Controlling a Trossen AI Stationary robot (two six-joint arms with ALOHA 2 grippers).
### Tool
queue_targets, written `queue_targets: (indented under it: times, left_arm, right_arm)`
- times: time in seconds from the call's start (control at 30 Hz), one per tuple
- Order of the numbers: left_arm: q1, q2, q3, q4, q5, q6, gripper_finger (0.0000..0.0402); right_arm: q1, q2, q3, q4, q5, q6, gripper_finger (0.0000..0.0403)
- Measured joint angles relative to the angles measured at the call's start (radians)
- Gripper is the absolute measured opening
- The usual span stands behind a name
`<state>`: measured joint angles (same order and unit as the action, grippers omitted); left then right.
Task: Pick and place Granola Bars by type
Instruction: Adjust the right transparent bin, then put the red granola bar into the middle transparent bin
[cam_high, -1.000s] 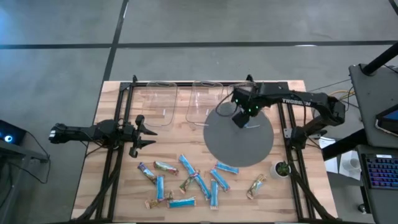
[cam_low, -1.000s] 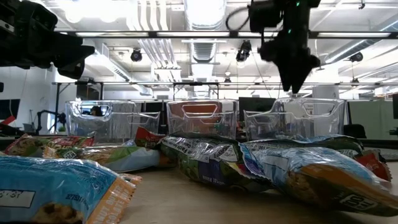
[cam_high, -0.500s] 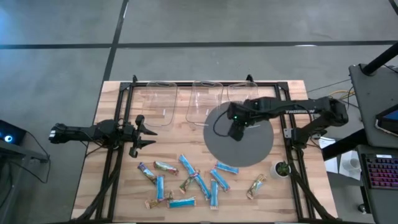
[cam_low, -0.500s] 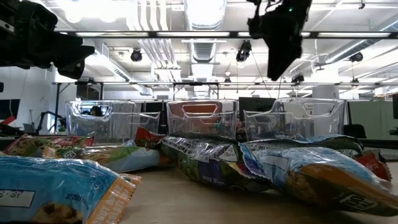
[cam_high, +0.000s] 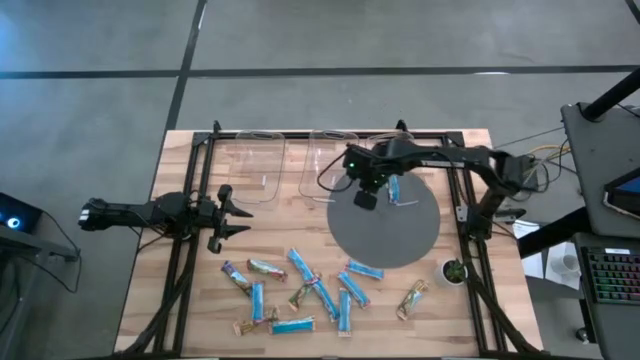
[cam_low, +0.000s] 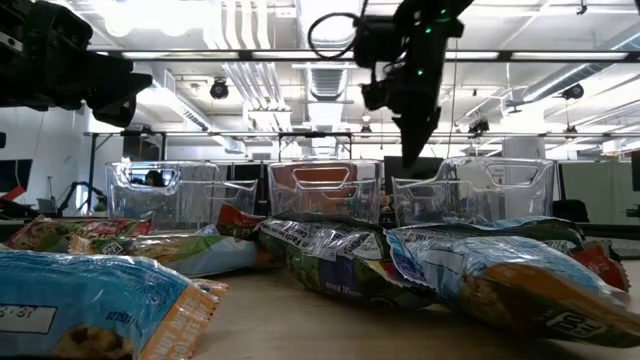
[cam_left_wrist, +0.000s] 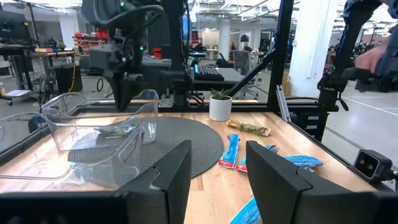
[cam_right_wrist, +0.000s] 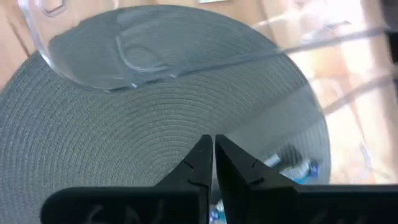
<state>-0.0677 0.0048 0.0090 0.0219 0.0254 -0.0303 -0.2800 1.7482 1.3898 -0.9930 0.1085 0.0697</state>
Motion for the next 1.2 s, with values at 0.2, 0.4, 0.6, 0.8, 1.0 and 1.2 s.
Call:
queue_targets:
  times: [0.2, 0.4, 0.6, 0.8, 1.0, 1.2]
  left_arm:
    - [0.000, 0.000, 0.000, 0.000, 0.000, 0.000, 0.0135]
    - [0.000, 0.000, 0.000, 0.000, 0.000, 0.000, 0.0135]
    - [0.000, 0.000, 0.000, 0.000, 0.000, 0.000, 0.0135]
    - [0.000, 0.000, 0.000, 0.000, 0.000, 0.000, 0.0135]
    - [0.000, 0.000, 0.000, 0.000, 0.000, 0.000, 0.0135]
    - [0.000, 0.000, 0.000, 0.000, 0.000, 0.000, 0.0135]
  right_arm:
    - [-0.040, 0.083, 0.046, -0.025, 0.004, -0.101, 0.0010]
    - [-0.086, 0.135, 0.058, -0.040, 0.021, -0.137, 0.0010]
    - [-0.124, 0.137, 0.059, -0.037, 0.030, -0.173, 0.0011]
    - [-0.184, 0.137, 0.061, -0.048, 0.060, -0.173, 0.0011]
    - [-0.218, 0.125, 0.061, -0.075, 0.048, -0.136, 0.0011]
    - [-0.188, 0.047, 0.060, -0.038, -0.046, -0.120, 0.0011]
